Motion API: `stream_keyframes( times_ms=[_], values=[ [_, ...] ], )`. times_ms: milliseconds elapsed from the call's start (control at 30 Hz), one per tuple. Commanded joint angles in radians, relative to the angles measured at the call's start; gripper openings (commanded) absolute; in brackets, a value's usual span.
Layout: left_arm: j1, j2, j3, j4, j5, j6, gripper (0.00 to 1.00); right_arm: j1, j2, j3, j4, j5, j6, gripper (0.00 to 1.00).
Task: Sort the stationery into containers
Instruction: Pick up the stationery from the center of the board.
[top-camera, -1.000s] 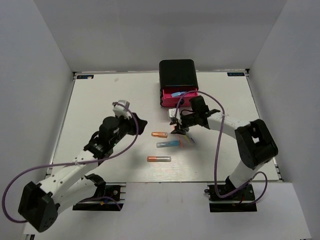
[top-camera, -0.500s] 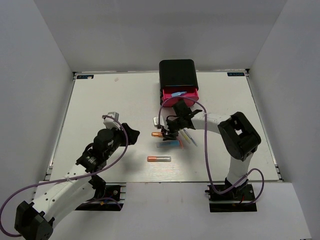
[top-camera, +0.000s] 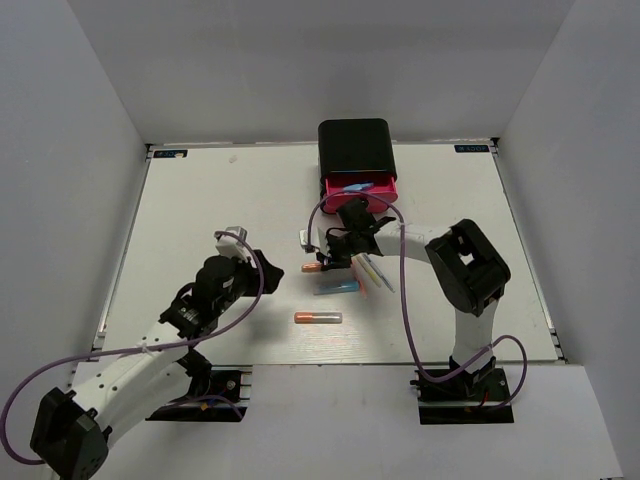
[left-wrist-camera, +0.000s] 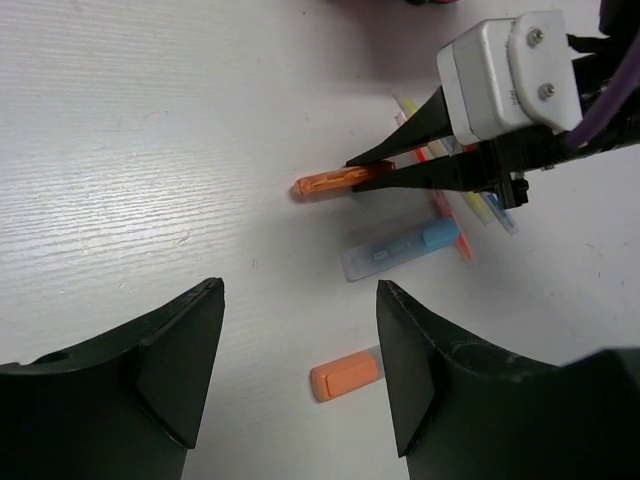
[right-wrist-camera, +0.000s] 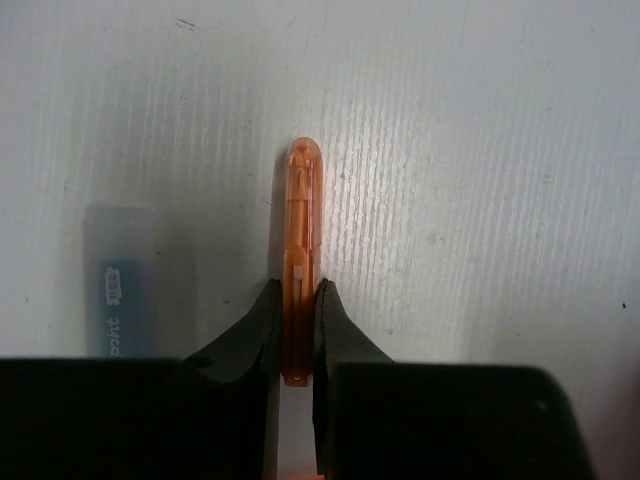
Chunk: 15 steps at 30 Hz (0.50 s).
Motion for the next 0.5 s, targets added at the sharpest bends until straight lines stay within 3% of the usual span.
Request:
stream_keyframes(
  times_ms=[0,67,300,467],
  values=[
    [-0.003,0.038,-0.008,0.061,0.040,0.015,0.72,0.007,-0.023,-0.016,-0.011,0.022,-0.006,0.04],
    [-0.003,0.076,-0.008,0.083,0.063,0.024,0.72,0.002,-0.081,-0.007,-0.020,-0.011,0.016,0.00],
    [-0.003,0.140,0.001,0.174,0.082,0.033,0.72,-0.027,-0.352,0.042,0.038,-0.071,0.214,0.00],
    [-0.003,0.202,0.012,0.249,0.120,0.033,0.72,-0.042,-0.448,0.013,0.100,0.059,0.228,0.00]
  ],
)
